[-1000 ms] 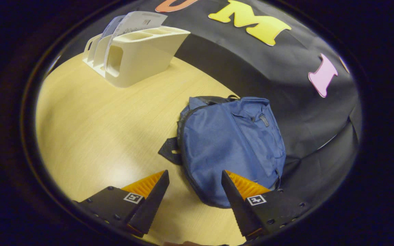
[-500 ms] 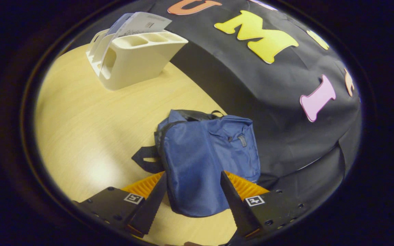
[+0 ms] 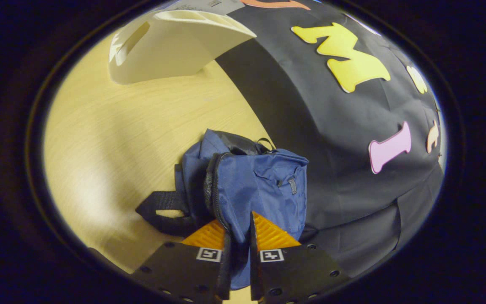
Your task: Open the schoolbag, grab two books from the bookshelf and put them into the schoolbag.
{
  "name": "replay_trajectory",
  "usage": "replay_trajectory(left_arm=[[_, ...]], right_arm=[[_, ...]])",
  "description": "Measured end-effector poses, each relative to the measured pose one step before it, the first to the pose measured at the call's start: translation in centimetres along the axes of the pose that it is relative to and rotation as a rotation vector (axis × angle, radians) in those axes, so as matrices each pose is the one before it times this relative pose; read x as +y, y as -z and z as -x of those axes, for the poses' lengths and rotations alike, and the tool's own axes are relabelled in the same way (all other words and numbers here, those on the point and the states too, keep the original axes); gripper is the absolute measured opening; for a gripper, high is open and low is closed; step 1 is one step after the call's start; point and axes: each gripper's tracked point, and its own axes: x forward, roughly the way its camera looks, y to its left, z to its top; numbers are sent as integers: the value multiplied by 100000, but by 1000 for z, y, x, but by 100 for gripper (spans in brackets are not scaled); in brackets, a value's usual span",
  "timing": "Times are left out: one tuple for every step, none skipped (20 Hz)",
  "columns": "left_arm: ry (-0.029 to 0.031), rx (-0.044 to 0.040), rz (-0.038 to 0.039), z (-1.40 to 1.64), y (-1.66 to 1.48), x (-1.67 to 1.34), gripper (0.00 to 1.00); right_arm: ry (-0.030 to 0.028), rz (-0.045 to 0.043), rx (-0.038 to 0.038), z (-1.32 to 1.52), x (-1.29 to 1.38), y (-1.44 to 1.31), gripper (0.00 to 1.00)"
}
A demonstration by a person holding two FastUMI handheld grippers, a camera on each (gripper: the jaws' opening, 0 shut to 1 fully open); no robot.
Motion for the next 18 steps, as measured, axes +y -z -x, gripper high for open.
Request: replay_trajectory(left_arm=[[639, 217, -106, 67, -26, 105, 99], [728, -395, -334, -26, -44, 23, 99], [692, -453, -618, -20, -37, 145, 99], [1118, -641, -691, -77, -138, 41, 99], [1757, 496, 174, -136, 328, -26, 99], [1124, 118, 226, -20, 75, -56, 99], [1527, -209, 89, -44, -44, -132, 99], [1082, -255, -45, -12, 9, 34, 99], [973, -362, 11, -115, 12, 17, 99], [2610, 556, 618, -92, 152, 50, 100], [947, 237, 100, -14, -14, 60, 99], [684, -3, -216, -55, 31, 168, 99], [336, -526, -536, -133, -143, 233, 99], [-232, -236, -557, -98, 35, 344, 99], [-1070, 469, -158, -278, -90, 386, 99], [-1686, 1057, 666, -35, -22, 434, 99], [-1303, 47, 1618, -44, -322, 260, 99], [-2017, -1646, 2928, 35, -1276, 162, 99]], right_arm=[[-1854, 1439, 1176, 28, 39, 171, 17], [-781, -3103, -744, 175, -262, -163, 9], [1800, -4922, 596, 201, -765, 75, 9], [-131, -3109, 1870, 187, -371, -41, 3], [-4198, 608, 1635, 201, 290, 219, 3], [-2938, -680, 406, 92, 10, -29, 1], [-3091, -868, 581, -56, -191, -209, 0], [-1828, -1491, -37, 292, -411, -179, 1], [-2400, -2360, 714, 323, -804, -254, 1], [-3010, -3161, 1243, 824, -1506, -594, 1], [-34, -615, 7, 473, -1125, -461, 1], [357, -724, -188, 363, -1173, -440, 1], [-358, -1695, -113, 451, -1112, -531, 0], [-734, -2056, -323, 330, -940, -554, 0], [-2626, -1105, -105, 200, -595, -490, 0], [-4045, -33, 682, 299, -403, -310, 0], [-4873, -92, 1013, 71, -229, -140, 0], [-524, -1583, -1076, 72, -2222, -686, 0]])
